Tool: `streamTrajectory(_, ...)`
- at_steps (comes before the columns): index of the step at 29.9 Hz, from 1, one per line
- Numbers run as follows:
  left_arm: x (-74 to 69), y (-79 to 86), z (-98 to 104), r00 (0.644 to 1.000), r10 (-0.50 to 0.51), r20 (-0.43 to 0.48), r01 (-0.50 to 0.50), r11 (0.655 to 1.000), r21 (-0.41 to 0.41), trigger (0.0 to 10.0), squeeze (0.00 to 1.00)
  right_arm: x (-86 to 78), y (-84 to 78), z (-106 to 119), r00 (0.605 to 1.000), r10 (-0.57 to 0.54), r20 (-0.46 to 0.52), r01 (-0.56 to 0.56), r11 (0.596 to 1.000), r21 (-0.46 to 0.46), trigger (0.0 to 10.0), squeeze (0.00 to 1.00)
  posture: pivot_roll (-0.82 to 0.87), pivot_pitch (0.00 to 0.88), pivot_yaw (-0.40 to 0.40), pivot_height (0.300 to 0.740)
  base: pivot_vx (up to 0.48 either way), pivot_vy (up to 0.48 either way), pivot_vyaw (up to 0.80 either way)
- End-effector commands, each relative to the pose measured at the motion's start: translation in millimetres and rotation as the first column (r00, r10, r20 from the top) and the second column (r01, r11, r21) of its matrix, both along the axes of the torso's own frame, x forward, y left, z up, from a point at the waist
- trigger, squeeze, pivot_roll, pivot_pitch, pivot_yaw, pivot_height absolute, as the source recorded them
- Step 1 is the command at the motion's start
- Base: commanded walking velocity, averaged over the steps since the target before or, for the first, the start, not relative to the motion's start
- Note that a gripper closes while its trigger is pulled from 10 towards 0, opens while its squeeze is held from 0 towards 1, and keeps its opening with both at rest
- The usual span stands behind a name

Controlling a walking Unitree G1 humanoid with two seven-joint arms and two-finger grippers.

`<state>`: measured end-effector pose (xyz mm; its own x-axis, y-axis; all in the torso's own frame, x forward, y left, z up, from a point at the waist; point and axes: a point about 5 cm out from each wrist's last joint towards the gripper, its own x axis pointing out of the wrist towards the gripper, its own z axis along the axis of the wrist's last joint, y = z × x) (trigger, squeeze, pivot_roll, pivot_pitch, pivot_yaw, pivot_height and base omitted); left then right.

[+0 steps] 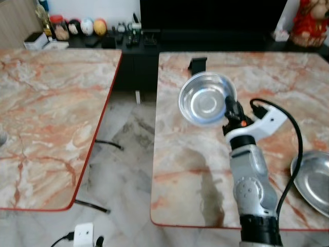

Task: Setting the table

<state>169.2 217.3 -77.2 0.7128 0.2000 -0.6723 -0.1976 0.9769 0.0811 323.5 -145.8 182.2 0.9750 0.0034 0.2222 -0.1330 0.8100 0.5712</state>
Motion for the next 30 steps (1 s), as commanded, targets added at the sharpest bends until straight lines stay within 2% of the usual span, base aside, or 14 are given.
streamTrajectory(1, -6.9, -0.2, -3.4, 1.0, -0.002, -0.026, 0.002, 1.0, 0.008, 10.0, 0.0, 1.2, 2.3, 5.0, 1.0, 0.011, 0.018, -0.011, 1.0, -0.006, 10.0, 0.0, -0.02, 0.055, -0.004, 0.74, 0.0, -0.341, 0.0)
streamTrajectory(13, -5.1, -3.0, -2.3, 1.0, -0.001, -0.004, 0.001, 1.0, 0.006, 10.0, 0.0, 0.0, 2.0, 6.4, 1.0, 0.012, 0.017, -0.012, 1.0, -0.009, 10.0, 0.0, -0.02, 0.074, -0.007, 0.74, 0.0, -0.334, 0.0)
streamTrajectory(30, -7.3, -0.9, -3.1, 1.0, 0.015, -0.008, -0.015, 1.0, -0.022, 10.0, 0.0, -0.9, 0.7, 5.2, 1.0, 0.01, 0.007, -0.01, 1.0, -0.016, 10.0, 0.0, -0.02, 0.077, -0.004, 0.74, 0.0, 0.0, -0.08)
